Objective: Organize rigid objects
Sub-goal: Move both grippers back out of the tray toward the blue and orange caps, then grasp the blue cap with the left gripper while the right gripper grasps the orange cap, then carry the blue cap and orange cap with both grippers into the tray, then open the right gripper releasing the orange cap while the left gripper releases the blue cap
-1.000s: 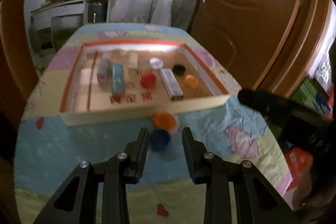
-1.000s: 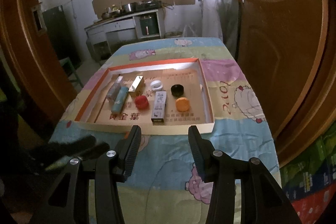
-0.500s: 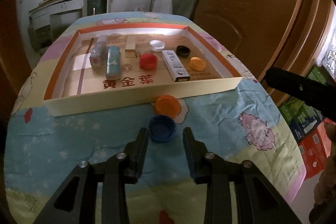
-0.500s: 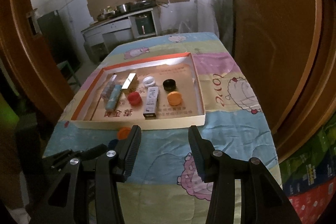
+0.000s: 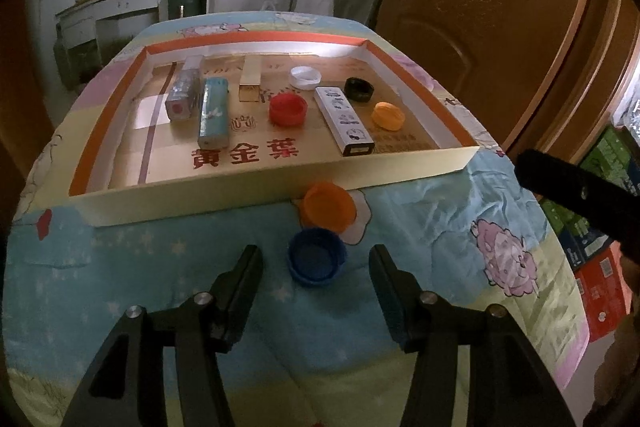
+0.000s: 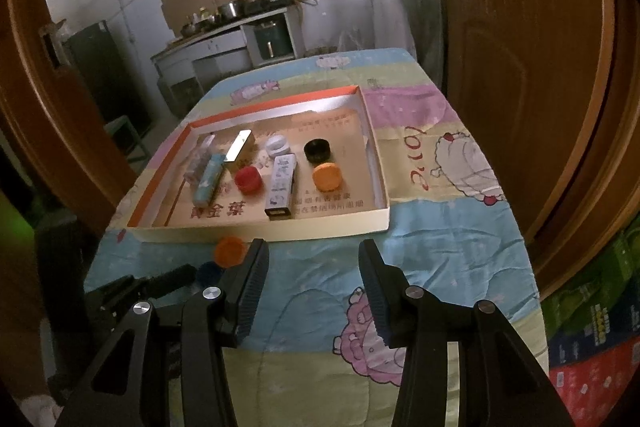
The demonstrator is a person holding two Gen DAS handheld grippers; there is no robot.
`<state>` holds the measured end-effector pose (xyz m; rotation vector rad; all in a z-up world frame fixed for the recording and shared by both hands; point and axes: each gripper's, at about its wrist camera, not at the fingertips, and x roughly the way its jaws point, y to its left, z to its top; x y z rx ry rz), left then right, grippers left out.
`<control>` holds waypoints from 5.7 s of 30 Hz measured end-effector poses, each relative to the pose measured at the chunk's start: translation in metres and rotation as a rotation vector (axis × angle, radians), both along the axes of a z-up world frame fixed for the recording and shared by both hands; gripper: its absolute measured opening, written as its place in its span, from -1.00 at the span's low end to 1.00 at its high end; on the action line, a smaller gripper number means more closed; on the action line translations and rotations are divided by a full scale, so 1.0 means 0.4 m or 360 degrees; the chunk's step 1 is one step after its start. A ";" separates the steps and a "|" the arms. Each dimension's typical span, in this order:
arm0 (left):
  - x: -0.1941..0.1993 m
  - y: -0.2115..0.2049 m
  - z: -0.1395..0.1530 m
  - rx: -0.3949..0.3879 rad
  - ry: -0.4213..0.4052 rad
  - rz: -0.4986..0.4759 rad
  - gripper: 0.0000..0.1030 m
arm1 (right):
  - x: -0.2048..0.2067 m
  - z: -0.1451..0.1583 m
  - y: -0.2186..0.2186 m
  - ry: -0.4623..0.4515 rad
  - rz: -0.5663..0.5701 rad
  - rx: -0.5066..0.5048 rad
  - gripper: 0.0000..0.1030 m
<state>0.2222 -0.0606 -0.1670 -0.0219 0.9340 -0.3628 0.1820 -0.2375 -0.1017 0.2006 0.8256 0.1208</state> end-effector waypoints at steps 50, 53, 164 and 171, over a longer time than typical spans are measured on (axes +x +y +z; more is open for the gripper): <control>-0.025 0.214 0.147 -0.0114 -0.0239 0.0305 -0.41 | 0.067 -0.040 0.220 -0.0016 0.0284 -0.0172 -0.41; -0.016 0.196 0.172 -0.0103 -0.0270 0.0277 -0.41 | 0.066 -0.017 0.209 -0.0048 0.0280 -0.0167 -0.41; 0.610 -0.146 0.016 0.0236 0.0079 -0.0134 -0.10 | 0.653 -0.170 0.050 0.0300 0.0551 -0.0349 -0.16; 0.597 -0.142 0.033 0.0221 0.0057 -0.0135 -0.05 | 0.641 -0.161 0.057 0.0263 0.0539 -0.0392 -0.06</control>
